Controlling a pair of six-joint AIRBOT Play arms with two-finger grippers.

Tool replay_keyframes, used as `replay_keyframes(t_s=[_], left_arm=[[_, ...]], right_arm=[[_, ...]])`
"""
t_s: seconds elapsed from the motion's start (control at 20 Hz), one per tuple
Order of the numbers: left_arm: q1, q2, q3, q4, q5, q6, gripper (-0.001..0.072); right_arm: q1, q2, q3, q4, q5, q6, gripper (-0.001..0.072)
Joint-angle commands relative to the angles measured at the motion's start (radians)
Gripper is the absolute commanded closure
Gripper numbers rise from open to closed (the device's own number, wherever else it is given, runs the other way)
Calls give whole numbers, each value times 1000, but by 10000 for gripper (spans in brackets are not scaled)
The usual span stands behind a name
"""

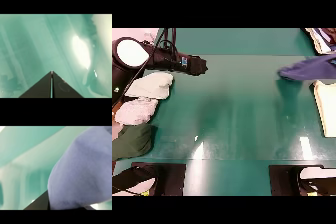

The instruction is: Fold the shirts.

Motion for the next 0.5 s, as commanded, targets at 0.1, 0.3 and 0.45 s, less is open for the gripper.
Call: replay_keyframes(t_s=[0.1,0.3,0.45], left_arm=[[-17,0,0,-12,51,-6,686],[-17,0,0,-12,51,-5,686],[-17,0,0,-12,50,-5,685]], right_arm=[[-164,4,4,13,-79,0,690],[-166,4,119,10,-76,-1,691],[-169,4,237,2,-28,10,690]])
